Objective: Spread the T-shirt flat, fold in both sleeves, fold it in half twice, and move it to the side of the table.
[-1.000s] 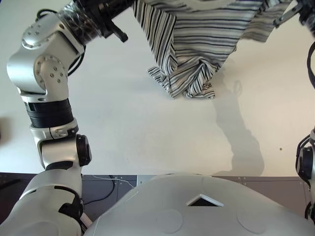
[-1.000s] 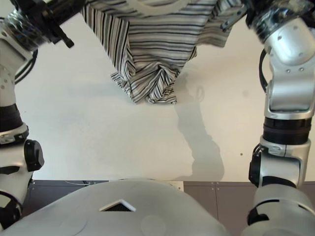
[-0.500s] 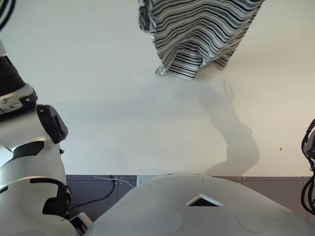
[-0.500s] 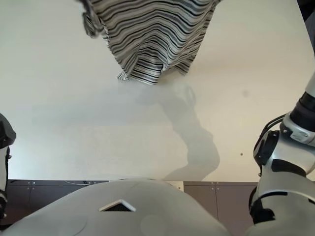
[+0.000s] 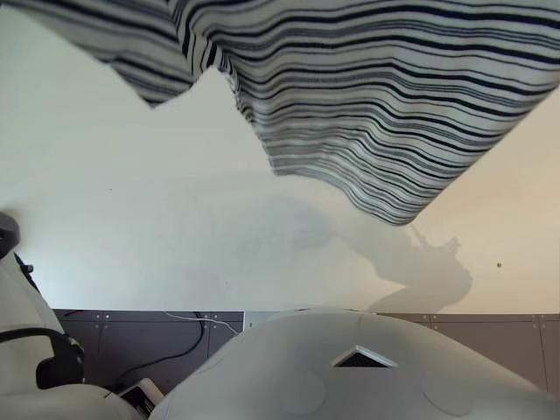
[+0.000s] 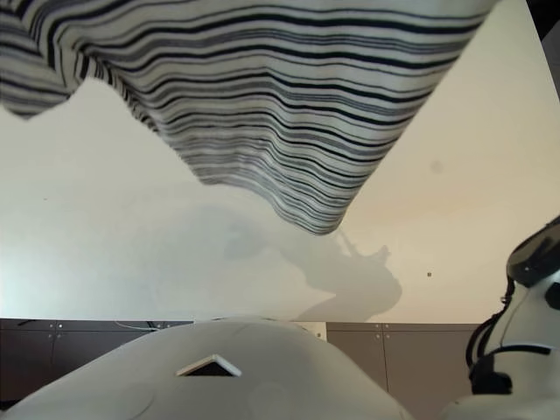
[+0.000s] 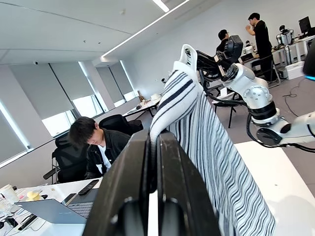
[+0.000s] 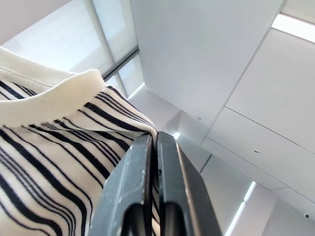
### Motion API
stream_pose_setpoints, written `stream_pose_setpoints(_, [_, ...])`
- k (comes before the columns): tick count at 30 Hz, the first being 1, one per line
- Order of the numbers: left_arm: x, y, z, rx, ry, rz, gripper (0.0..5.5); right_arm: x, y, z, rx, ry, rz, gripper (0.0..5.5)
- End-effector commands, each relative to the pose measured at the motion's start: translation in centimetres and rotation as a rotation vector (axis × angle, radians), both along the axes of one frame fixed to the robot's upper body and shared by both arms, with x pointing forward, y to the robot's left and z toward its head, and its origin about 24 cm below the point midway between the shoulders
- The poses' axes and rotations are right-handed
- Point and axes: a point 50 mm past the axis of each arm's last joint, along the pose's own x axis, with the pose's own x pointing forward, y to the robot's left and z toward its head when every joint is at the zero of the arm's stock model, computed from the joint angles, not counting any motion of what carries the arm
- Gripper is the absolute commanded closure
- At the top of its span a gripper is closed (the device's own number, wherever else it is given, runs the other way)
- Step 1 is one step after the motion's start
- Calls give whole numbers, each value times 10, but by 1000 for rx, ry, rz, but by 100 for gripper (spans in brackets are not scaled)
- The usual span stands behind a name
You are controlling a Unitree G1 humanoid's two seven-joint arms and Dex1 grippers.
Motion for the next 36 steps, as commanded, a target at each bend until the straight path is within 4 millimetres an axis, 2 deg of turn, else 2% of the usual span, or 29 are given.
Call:
stream_pose_setpoints(1, [-21, -3, -2, 43, 32, -3, 540, -14, 5, -6, -67, 87, 22, 537])
stream_pose_setpoints(4, [-23, -9, -23, 72, 121, 38, 540, -14, 6, -32, -100, 245, 15, 537])
stream_pose_setpoints(5, [-15, -12, -38, 89, 164, 68, 540, -6, 5, -48, -100, 318, -8, 537])
stream_pose_setpoints(8, [27, -24, -88, 136, 287, 158, 540, 35, 9, -106, -92, 577, -47, 537])
stream_pose_setpoints(11, [86, -33, -160, 213, 443, 243, 540, 92, 20, -173, -74, 802, -58, 537])
stream_pose_setpoints(13, [116, -38, -198, 261, 500, 305, 540, 129, 24, -202, -48, 884, -93, 537])
stream_pose_setpoints(17, [163, -50, -246, 312, 553, 501, 540, 201, 47, -234, -112, 950, -223, 537])
stream_pose_setpoints(19, [175, -54, -262, 344, 571, 651, 540, 219, 60, -241, -214, 940, -314, 537])
stream_pose_setpoints(20, [179, -56, -268, 389, 568, 738, 514, 224, 65, -243, -272, 923, -374, 518])
stream_pose_setpoints(23, [187, -56, -276, 553, 465, 949, 474, 231, 69, -247, -393, 852, -511, 470])
stream_pose_setpoints(25, [189, -55, -275, 628, 366, 987, 444, 231, 68, -250, -430, 817, -544, 446])
stream_pose_setpoints(28, [191, -51, -266, 646, 239, 1021, 423, 228, 63, -257, -450, 801, -523, 446])
stream_pose_setpoints(30, [194, -46, -252, 636, 114, 1048, 423, 221, 61, -265, -455, 793, -429, 446])
stream_pose_setpoints(31, [194, -48, -245, 621, 46, 1019, 423, 214, 56, -270, -440, 795, -356, 446])
stream_pose_setpoints(33, [187, -61, -242, 577, -54, 849, 423, 188, 44, -278, -417, 790, -184, 446])
stream_pose_setpoints(34, [175, -67, -250, 552, -80, 714, 423, 168, 38, -280, -421, 792, -104, 446])
stream_pose_setpoints(36, [138, -76, -272, 532, -93, 477, 423, 126, 27, -280, -454, 840, 17, 446])
